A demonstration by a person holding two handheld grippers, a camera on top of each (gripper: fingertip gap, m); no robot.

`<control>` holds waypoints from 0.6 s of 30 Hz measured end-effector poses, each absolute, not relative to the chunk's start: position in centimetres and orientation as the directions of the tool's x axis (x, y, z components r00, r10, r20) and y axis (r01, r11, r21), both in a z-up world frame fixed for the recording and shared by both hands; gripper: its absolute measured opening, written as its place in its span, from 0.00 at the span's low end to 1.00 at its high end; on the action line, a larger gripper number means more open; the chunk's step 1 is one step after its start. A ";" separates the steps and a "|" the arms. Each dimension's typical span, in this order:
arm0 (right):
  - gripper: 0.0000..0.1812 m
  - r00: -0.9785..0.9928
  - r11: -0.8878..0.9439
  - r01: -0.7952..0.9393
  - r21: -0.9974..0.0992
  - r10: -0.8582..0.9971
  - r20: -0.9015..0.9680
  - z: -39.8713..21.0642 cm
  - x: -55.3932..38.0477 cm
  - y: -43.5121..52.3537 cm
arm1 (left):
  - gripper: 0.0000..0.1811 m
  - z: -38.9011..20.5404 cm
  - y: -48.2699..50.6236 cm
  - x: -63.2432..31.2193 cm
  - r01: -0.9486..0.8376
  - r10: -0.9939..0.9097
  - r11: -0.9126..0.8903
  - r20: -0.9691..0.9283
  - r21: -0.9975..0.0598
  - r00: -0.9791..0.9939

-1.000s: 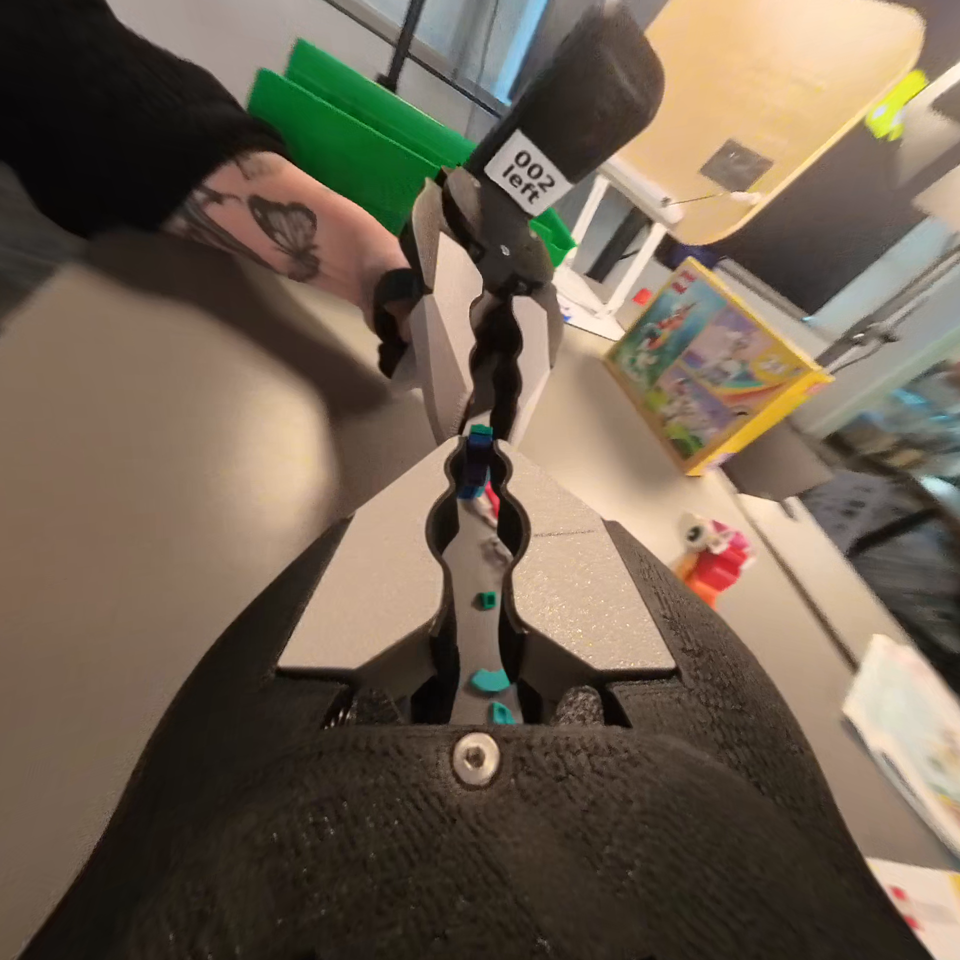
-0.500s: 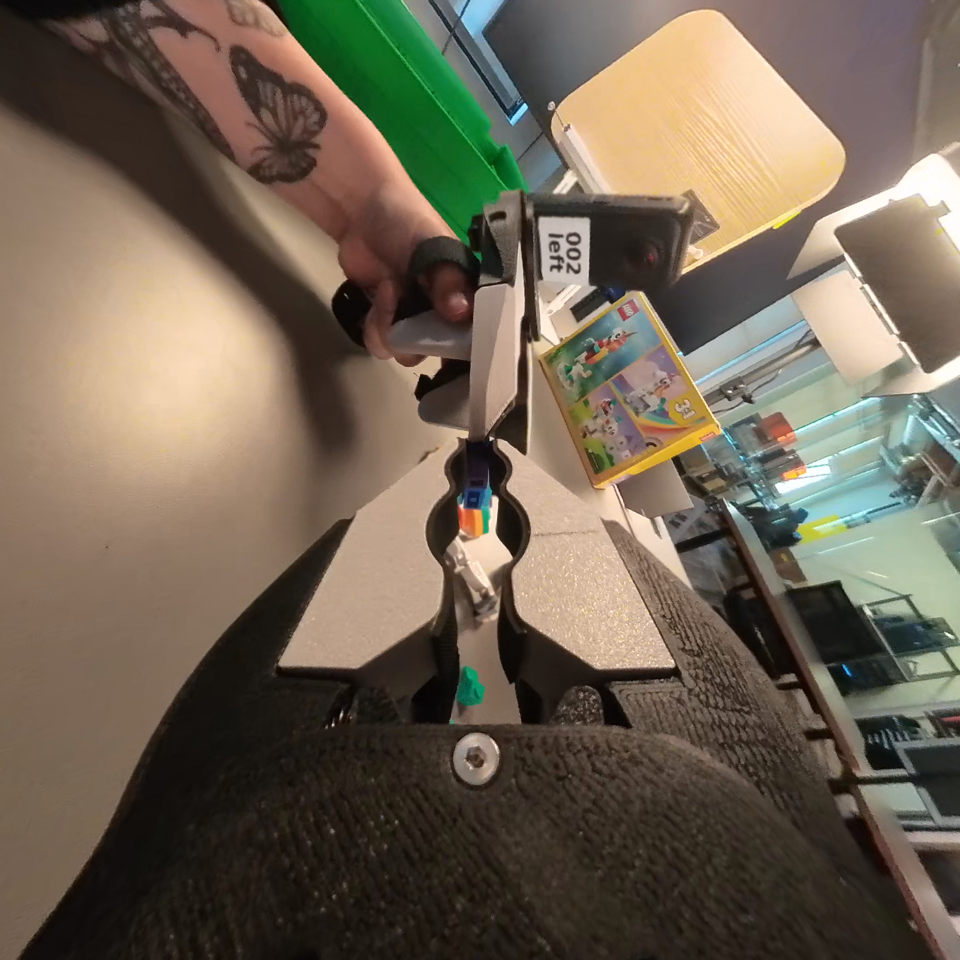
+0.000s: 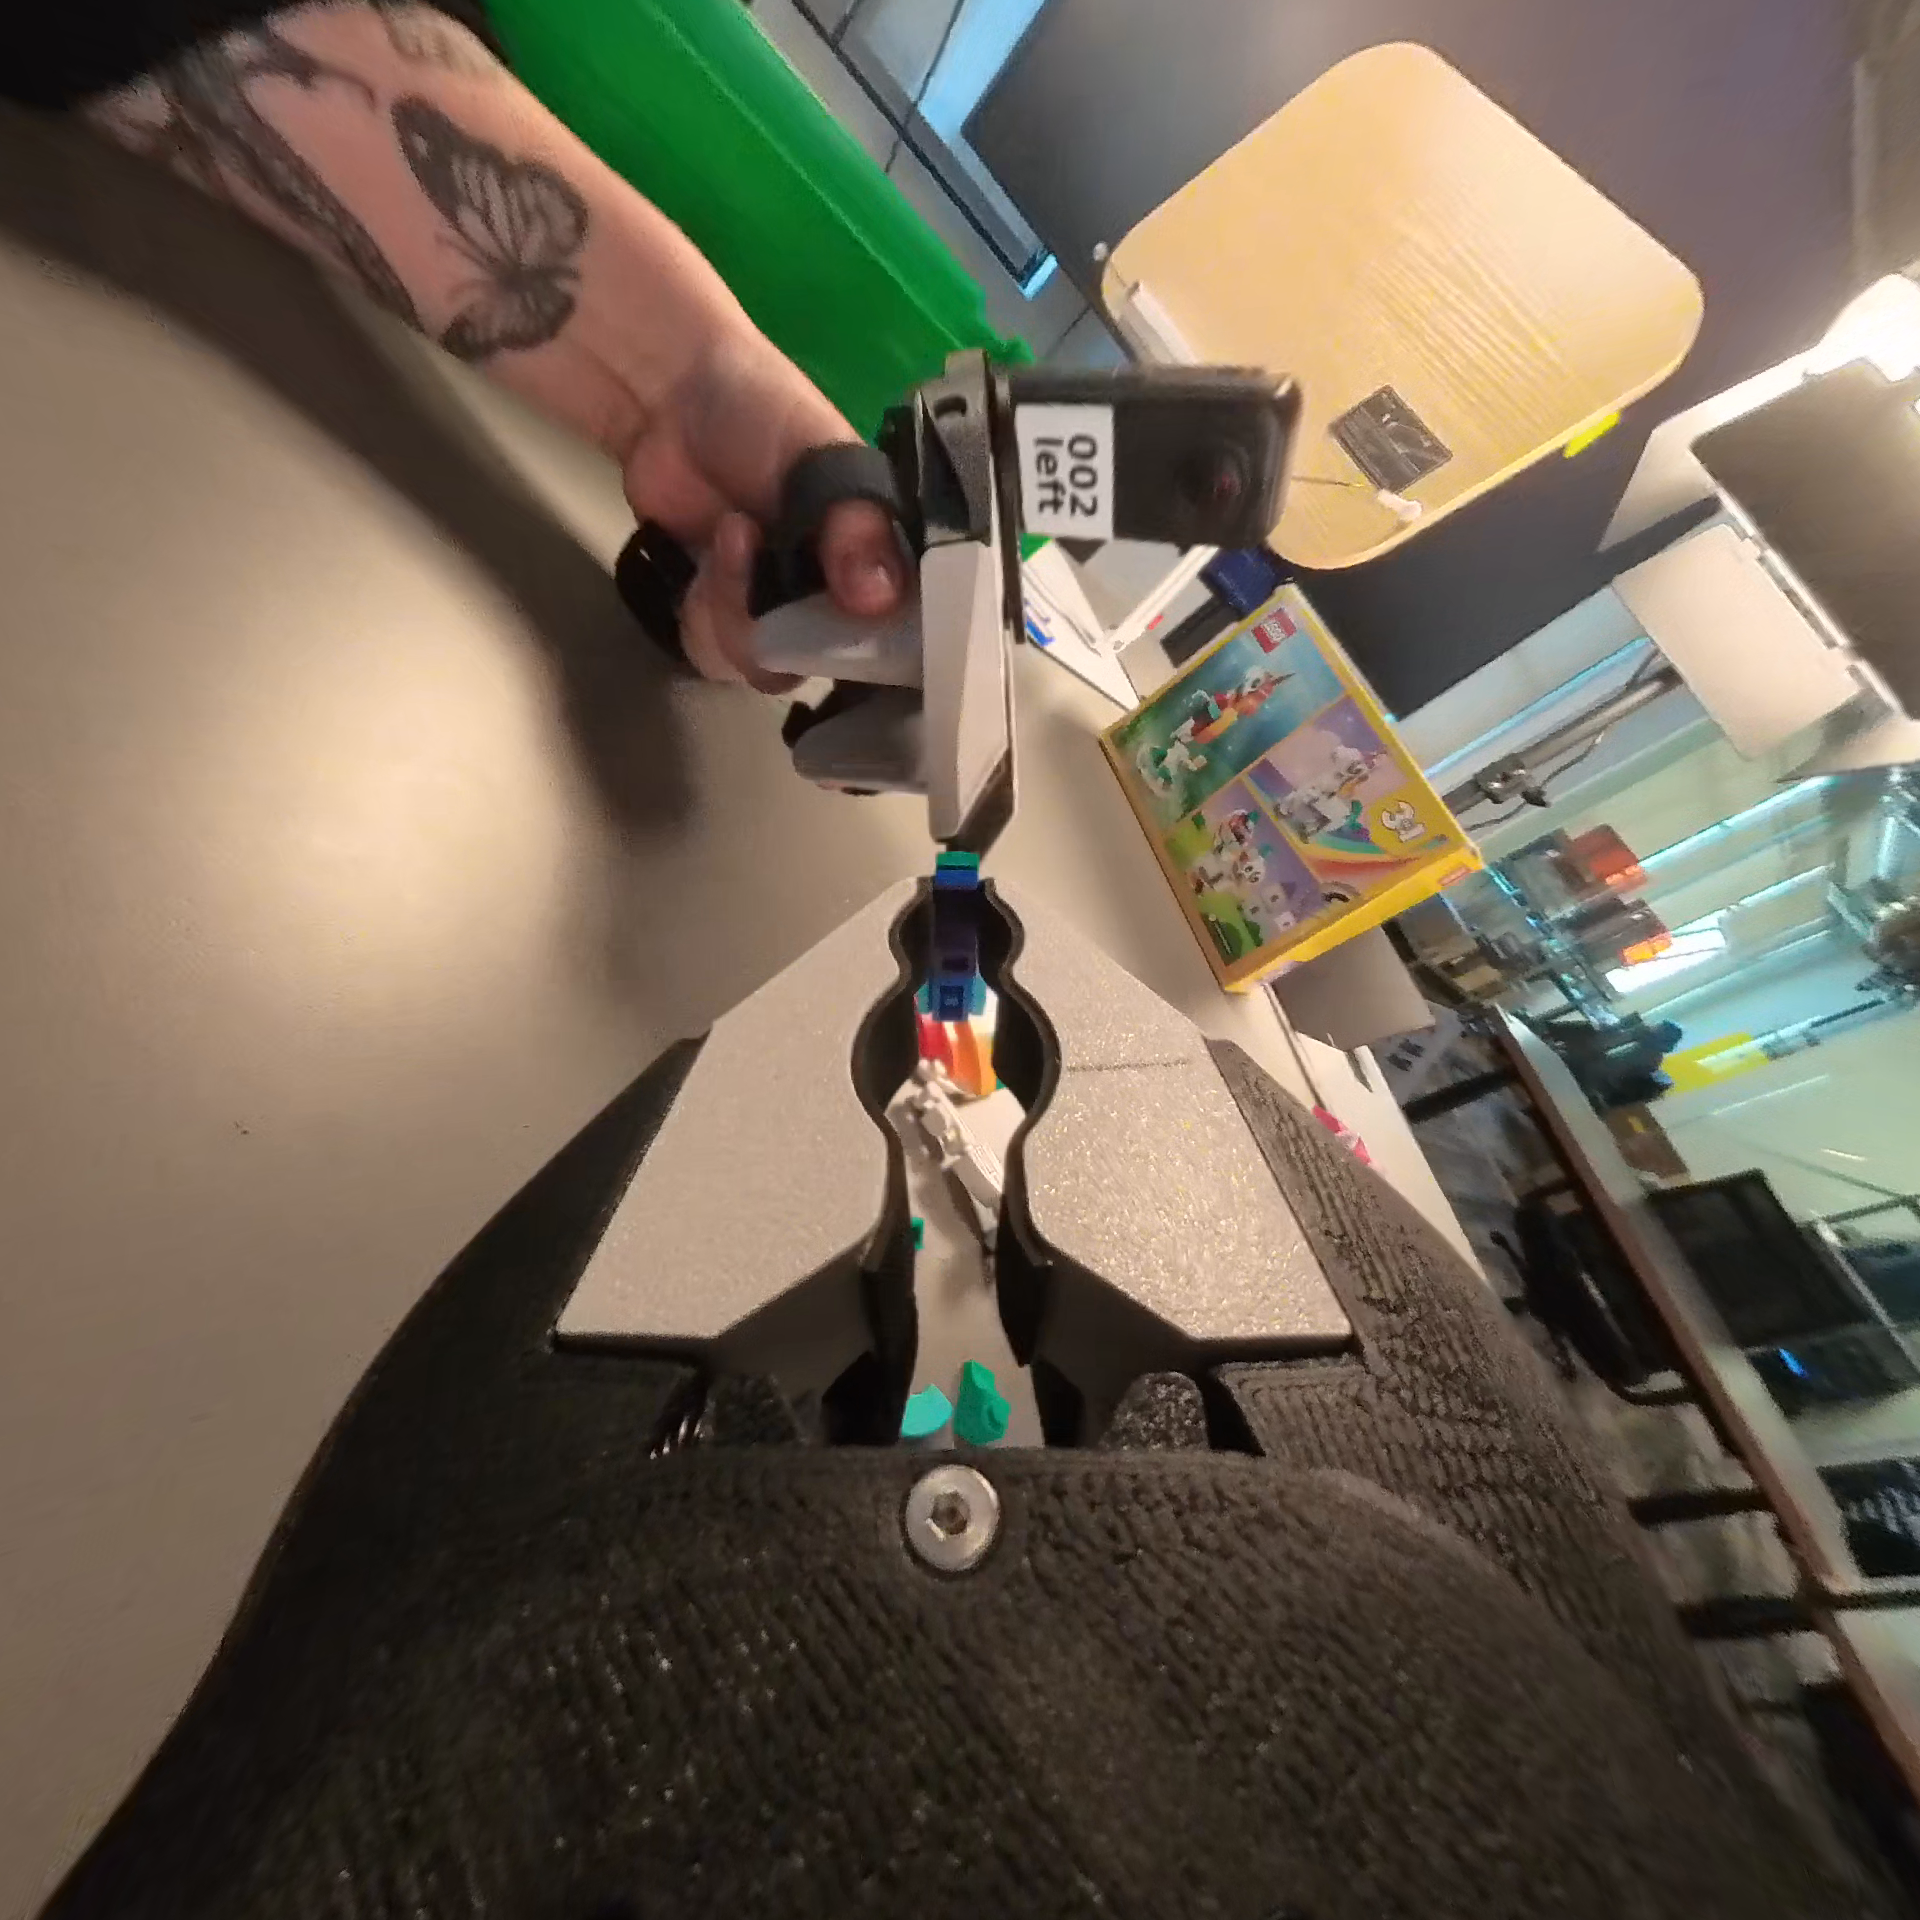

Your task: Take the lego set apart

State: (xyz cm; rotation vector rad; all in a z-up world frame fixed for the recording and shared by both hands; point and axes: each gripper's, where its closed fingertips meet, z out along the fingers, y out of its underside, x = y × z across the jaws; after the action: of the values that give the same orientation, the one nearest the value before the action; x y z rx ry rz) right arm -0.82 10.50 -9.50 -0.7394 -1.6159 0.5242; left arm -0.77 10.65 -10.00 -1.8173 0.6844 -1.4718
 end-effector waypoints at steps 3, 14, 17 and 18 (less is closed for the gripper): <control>0.03 -0.066 0.732 0.205 -0.650 0.673 0.737 -9.9 -1.0 10.7 | 0.09 -10.8 10.9 -0.4 -0.013 -0.785 -0.581 0.556 -0.814 0.273; 0.03 -0.026 0.773 0.314 -0.551 0.588 0.809 -10.5 -1.3 11.8 | 0.08 -11.0 11.3 -0.3 0.008 -0.771 -0.594 0.572 -0.804 0.281; 0.03 0.000 0.774 0.374 -0.511 0.551 0.834 -10.8 -1.4 12.5 | 0.03 -11.1 11.9 -0.7 -0.017 -0.800 -0.520 0.481 -0.854 0.358; 0.03 0.008 0.778 0.388 -0.495 0.534 0.846 -11.0 -1.5 12.6 | 0.03 -11.2 12.0 -0.8 -0.031 -0.805 -0.502 0.455 -0.864 0.381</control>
State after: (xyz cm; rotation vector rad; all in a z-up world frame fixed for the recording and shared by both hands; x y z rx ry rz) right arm -1.52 12.61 -10.95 -0.7524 -1.6077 0.1325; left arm -0.75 12.01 -11.23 -1.8269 0.7275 -1.1999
